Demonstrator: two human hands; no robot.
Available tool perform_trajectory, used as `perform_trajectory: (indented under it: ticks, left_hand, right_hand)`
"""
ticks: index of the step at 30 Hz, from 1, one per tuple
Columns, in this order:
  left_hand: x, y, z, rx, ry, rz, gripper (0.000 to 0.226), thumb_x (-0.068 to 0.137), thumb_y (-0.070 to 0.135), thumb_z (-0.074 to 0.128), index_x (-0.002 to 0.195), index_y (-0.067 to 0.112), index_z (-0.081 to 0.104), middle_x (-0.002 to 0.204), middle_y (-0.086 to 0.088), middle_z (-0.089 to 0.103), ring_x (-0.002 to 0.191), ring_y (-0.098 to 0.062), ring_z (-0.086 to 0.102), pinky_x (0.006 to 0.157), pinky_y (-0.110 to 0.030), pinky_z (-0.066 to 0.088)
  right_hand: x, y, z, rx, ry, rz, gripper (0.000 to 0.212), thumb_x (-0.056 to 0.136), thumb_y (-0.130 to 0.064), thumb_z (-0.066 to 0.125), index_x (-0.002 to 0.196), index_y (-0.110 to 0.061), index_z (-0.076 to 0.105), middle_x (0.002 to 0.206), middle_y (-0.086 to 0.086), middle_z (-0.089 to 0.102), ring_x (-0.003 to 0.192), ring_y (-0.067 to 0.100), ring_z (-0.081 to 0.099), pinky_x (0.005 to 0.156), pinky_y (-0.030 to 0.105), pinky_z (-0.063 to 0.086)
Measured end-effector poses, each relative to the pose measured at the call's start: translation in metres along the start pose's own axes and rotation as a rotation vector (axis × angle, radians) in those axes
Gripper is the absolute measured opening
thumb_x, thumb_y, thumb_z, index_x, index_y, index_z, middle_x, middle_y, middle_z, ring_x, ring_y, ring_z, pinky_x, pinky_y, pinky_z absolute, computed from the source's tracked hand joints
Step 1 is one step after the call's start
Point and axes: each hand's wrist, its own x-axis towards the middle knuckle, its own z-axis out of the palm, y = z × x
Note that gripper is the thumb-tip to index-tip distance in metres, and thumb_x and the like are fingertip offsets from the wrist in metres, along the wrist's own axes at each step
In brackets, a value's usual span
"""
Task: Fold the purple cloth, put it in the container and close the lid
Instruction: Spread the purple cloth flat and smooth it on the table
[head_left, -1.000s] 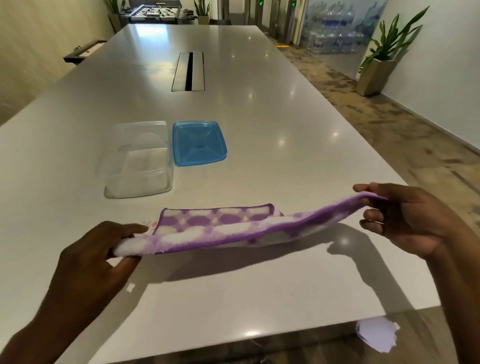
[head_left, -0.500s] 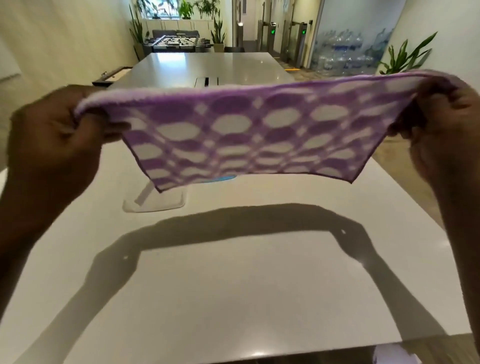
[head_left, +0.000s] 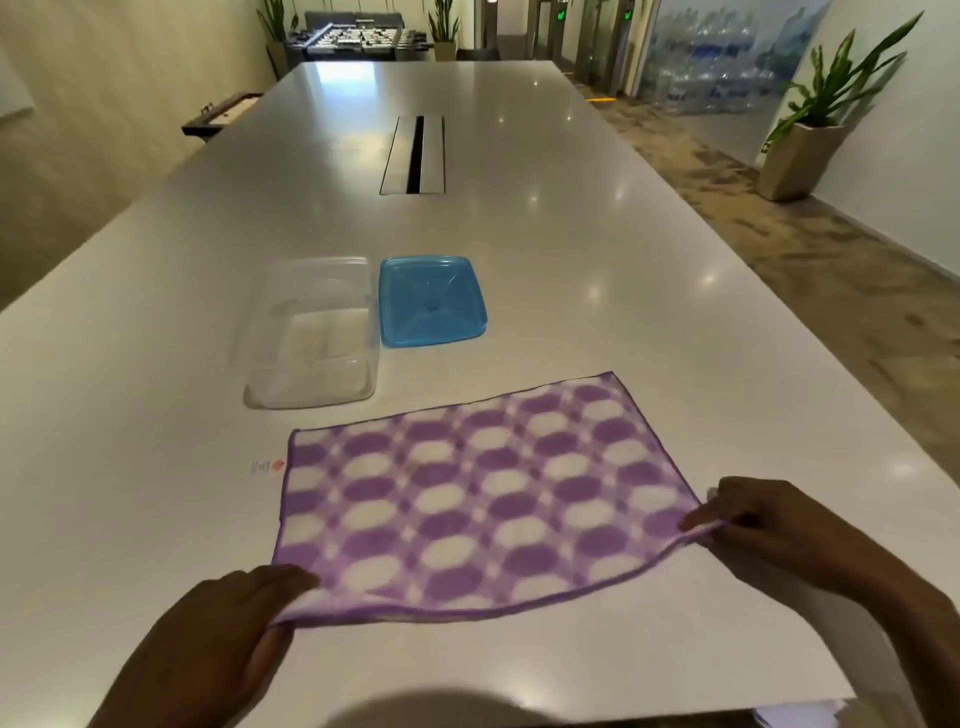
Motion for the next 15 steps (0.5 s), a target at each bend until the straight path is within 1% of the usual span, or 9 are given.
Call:
perform_trajectory:
  ticks: [1,3,5,6,8,10,11,13,15]
  left_hand:
    - [0.009,-0.004,-0.008,0.049,-0.133,-0.039,0.039,0.07,0.033,0.045,0.103,0.029,0.067,0.099,0.0,0.074,0.074,-0.014,0.064,0.057,-0.03,0.053]
    - [0.011,-0.018,-0.019,0.06,-0.164,-0.007,0.049,0.066,0.033,0.045,0.109,0.028,0.069,0.107,-0.006,0.071,0.077,-0.016,0.064,0.063,-0.029,0.055]
    - [0.007,-0.022,-0.037,0.015,-0.227,0.014,0.067,0.063,0.034,0.042,0.128,0.038,0.053,0.12,-0.005,0.062,0.083,-0.02,0.064,0.066,-0.031,0.055]
    - [0.01,-0.028,-0.043,0.018,-0.135,0.045,0.074,0.062,0.033,0.04,0.136,0.04,0.043,0.127,0.001,0.056,0.09,-0.017,0.06,0.069,-0.03,0.053]
    - [0.02,-0.025,-0.052,-0.069,-0.043,0.036,0.073,0.066,0.033,0.038,0.138,0.044,0.037,0.136,0.017,0.045,0.105,-0.006,0.05,0.077,-0.026,0.048]
    - [0.049,0.002,-0.046,-0.184,0.067,0.049,0.061,0.075,0.037,0.037,0.135,0.038,0.045,0.14,0.017,0.043,0.117,-0.005,0.045,0.09,-0.026,0.046]
    - [0.067,0.017,-0.035,-0.237,0.109,0.057,0.057,0.08,0.037,0.038,0.136,0.031,0.047,0.141,0.011,0.044,0.124,-0.008,0.043,0.1,-0.025,0.04]
    - [0.105,0.046,-0.006,-0.233,0.076,0.004,0.054,0.09,0.032,0.04,0.143,0.018,0.037,0.149,-0.001,0.036,0.137,-0.015,0.032,0.115,-0.025,0.022]
    - [0.134,0.055,0.031,-0.121,-0.037,-0.088,0.056,0.098,0.031,0.035,0.149,0.015,0.02,0.159,-0.006,0.019,0.145,-0.018,0.017,0.119,-0.03,0.013]
  right_hand:
    - [0.002,0.002,0.0,-0.038,-0.043,0.0,0.035,0.082,-0.015,0.075,0.087,-0.05,0.074,0.078,-0.013,0.064,0.069,0.005,0.06,0.06,0.015,0.041]
    - [0.003,-0.002,-0.009,-0.166,-0.217,0.08,0.035,0.081,-0.028,0.074,0.099,-0.057,0.064,0.089,-0.012,0.06,0.079,0.001,0.057,0.067,0.012,0.042]
    - [0.003,-0.019,-0.024,-0.318,-0.345,0.171,0.04,0.073,-0.052,0.07,0.108,-0.062,0.052,0.099,-0.015,0.053,0.085,0.001,0.056,0.072,0.014,0.042]
    - [0.005,-0.029,-0.029,-0.361,-0.309,0.155,0.047,0.069,-0.066,0.064,0.113,-0.06,0.05,0.101,-0.016,0.051,0.087,0.002,0.056,0.074,0.015,0.043]
    - [0.021,-0.05,-0.028,-0.386,-0.053,0.031,0.071,0.063,-0.085,0.045,0.123,-0.047,0.053,0.105,-0.012,0.052,0.093,0.006,0.056,0.081,0.024,0.046]
    - [0.052,-0.077,-0.009,-0.345,0.224,-0.143,0.07,0.073,-0.078,0.045,0.126,-0.033,0.056,0.114,0.001,0.056,0.102,0.019,0.057,0.086,0.035,0.047]
    - [0.072,-0.092,0.007,-0.31,0.282,-0.209,0.064,0.079,-0.069,0.05,0.128,-0.028,0.056,0.121,0.008,0.056,0.108,0.024,0.055,0.091,0.037,0.045]
    - [0.11,-0.117,0.047,-0.327,0.237,-0.28,0.059,0.089,-0.055,0.051,0.136,-0.019,0.05,0.141,0.016,0.047,0.127,0.03,0.045,0.105,0.039,0.037]
    - [0.138,-0.124,0.088,-0.433,0.125,-0.309,0.063,0.094,-0.052,0.042,0.146,-0.017,0.035,0.156,0.016,0.027,0.142,0.029,0.026,0.116,0.043,0.023]
